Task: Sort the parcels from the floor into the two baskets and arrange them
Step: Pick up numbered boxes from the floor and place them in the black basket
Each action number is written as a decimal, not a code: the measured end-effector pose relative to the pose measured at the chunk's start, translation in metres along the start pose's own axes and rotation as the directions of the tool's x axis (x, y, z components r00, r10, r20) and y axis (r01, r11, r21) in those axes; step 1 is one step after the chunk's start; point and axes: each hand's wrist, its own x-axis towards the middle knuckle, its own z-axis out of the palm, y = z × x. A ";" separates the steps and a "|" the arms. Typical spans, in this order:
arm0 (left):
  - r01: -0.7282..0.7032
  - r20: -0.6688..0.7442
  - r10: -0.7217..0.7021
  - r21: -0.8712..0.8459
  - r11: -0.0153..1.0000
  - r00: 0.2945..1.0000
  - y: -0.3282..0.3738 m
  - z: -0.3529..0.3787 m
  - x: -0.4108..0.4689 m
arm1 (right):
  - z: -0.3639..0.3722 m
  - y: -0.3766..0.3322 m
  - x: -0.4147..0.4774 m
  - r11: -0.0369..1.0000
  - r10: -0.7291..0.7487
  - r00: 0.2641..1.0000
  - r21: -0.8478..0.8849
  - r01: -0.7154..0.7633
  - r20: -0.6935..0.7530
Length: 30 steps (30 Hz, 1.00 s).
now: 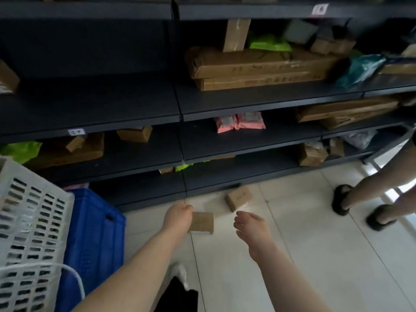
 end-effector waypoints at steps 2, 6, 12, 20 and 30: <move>0.071 -0.008 -0.072 -0.046 0.996 0.997 -0.007 0.006 0.029 | 0.007 0.003 0.027 1.000 0.029 1.000 -0.005 -0.029 -0.004; 0.170 0.012 -0.170 -0.074 0.983 0.985 -0.019 0.025 0.098 | 0.021 0.004 0.089 0.995 0.102 0.994 -0.015 -0.102 -0.028; 0.306 0.034 -0.304 -0.081 0.948 0.952 -0.062 0.062 0.210 | 0.037 0.035 0.194 0.987 0.158 0.986 0.019 -0.157 -0.060; 0.465 0.073 -0.465 0.022 0.885 0.882 -0.162 0.126 0.334 | 0.061 0.126 0.338 0.960 0.251 0.957 -0.088 -0.264 -0.143; 0.451 -0.043 -0.457 0.261 0.853 0.888 -0.293 0.230 0.471 | 0.087 0.248 0.518 0.881 0.287 0.956 -0.374 -0.290 -0.063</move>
